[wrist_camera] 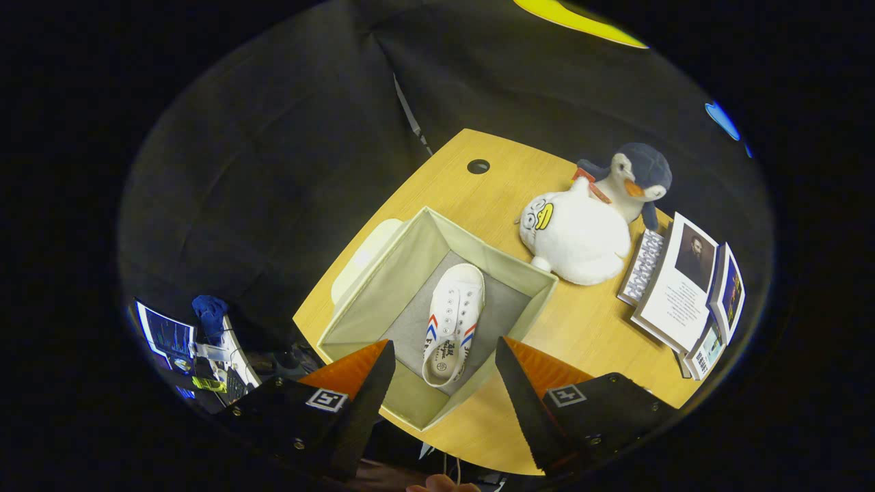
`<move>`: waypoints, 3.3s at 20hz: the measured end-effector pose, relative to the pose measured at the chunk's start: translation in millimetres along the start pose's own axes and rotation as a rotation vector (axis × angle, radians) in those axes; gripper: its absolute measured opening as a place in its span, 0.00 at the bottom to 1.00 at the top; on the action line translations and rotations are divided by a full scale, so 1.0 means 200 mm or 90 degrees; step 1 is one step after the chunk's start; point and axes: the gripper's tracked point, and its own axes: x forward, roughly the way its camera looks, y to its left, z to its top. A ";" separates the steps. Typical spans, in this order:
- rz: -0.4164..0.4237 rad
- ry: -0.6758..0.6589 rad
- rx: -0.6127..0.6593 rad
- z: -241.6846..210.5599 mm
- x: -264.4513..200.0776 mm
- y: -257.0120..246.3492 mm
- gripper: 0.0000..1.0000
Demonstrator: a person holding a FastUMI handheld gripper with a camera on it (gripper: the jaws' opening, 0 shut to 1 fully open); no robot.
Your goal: Open the storage box then place both shoes into the box .Put the left shoe in first, then the right shoe, with the right side of both shoes facing outward in a uniform manner.
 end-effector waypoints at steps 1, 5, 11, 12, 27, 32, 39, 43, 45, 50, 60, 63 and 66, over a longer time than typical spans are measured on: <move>-0.001 -0.005 0.008 -0.01 -0.03 -0.03 0.90; -0.010 -0.024 0.044 -0.08 -0.14 -0.18 0.90; -0.035 -0.037 0.094 -0.25 -0.28 -0.43 0.90; -0.041 -0.038 0.104 -0.27 -0.30 -0.47 0.90; -0.114 -0.026 0.276 -0.86 -0.40 -1.05 0.90; -0.139 0.005 0.341 -1.16 -0.35 -1.22 0.90; -0.130 0.019 0.420 -1.43 -0.28 -1.33 0.91; -0.133 0.034 0.437 -1.54 -0.22 -1.38 0.90; -0.133 0.043 0.441 -1.59 -0.18 -1.41 0.88; -0.135 0.077 0.443 -1.71 -0.08 -1.47 0.88; -0.145 0.122 0.415 -1.78 0.13 -1.52 0.57; -0.178 0.132 0.397 -1.82 0.10 -1.58 0.20; -0.183 0.133 0.395 -1.82 0.09 -1.58 0.02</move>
